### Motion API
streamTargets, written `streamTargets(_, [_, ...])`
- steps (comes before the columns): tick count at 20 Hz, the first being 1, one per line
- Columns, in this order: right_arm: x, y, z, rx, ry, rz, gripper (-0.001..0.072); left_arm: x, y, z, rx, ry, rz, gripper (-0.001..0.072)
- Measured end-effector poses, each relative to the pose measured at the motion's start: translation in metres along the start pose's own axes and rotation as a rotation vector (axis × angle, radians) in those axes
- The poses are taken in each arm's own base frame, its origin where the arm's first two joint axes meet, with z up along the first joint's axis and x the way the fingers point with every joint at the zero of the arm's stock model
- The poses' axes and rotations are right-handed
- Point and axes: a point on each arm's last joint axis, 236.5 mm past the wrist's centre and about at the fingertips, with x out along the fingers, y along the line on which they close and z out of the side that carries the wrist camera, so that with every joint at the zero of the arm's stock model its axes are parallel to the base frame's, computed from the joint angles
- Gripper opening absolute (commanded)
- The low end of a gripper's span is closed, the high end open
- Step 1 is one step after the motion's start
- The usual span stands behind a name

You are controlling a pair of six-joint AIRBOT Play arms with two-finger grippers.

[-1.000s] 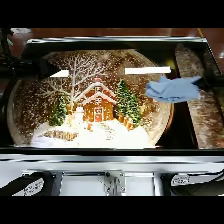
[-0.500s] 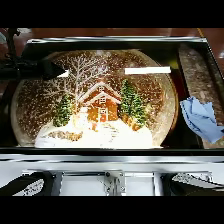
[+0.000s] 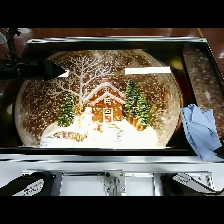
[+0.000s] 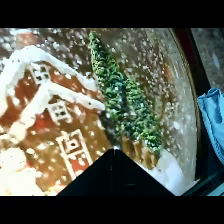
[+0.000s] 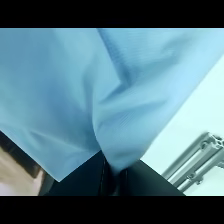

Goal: Fold the shirts.

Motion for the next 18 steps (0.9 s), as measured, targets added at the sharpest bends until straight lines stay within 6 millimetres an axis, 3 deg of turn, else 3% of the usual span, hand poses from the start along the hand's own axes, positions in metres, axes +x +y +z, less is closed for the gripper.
streamTargets(1, [0.001,-0.005,-0.002,0.012,0.004,-0.020,0.0379,0.000,0.000,0.000,0.000,0.000,0.000,0.0042])
streamTargets(2, [0.002,-0.008,-0.003,0.021,0.005,-0.033,0.0519,0.000,0.000,0.000,0.000,0.000,0.000,0.0043])
streamTargets(6, [-0.006,-0.026,-0.007,-0.015,0.014,-0.110,0.0506,0.000,0.000,0.000,0.001,0.000,0.002,0.0042])
streamTargets(8, [-0.029,-0.035,0.005,-0.034,-0.047,-0.157,0.0382,0.001,0.003,0.001,0.005,-0.004,0.012,0.0040])
streamTargets(10, [-0.063,-0.016,0.030,-0.066,-0.193,-0.119,0.0393,0.005,0.011,0.001,0.020,-0.001,0.046,0.0040])
streamTargets(12, [-0.102,0.045,0.056,-0.163,-0.383,0.028,0.0437,0.018,0.030,-0.012,0.027,0.055,0.136,0.0040])
streamTargets(13, [-0.119,0.085,0.058,-0.243,-0.457,0.109,0.0637,0.025,0.043,-0.024,0.028,0.107,0.199,0.0048])
streamTargets(14, [-0.133,0.128,0.054,-0.343,-0.515,0.181,0.0669,0.034,0.057,-0.041,0.028,0.176,0.263,0.0273])
streamTargets(15, [-0.139,0.166,0.041,-0.450,-0.533,0.228,0.0669,0.042,0.069,-0.059,0.031,0.255,0.319,0.0709])
streamTargets(17, [-0.132,0.229,0.005,-0.661,-0.519,0.251,0.0669,0.055,0.083,-0.093,0.038,0.398,0.389,0.0708])
streamTargets(18, [-0.122,0.248,-0.012,-0.732,-0.494,0.237,0.0669,0.060,0.088,-0.107,0.046,0.455,0.414,0.0707])
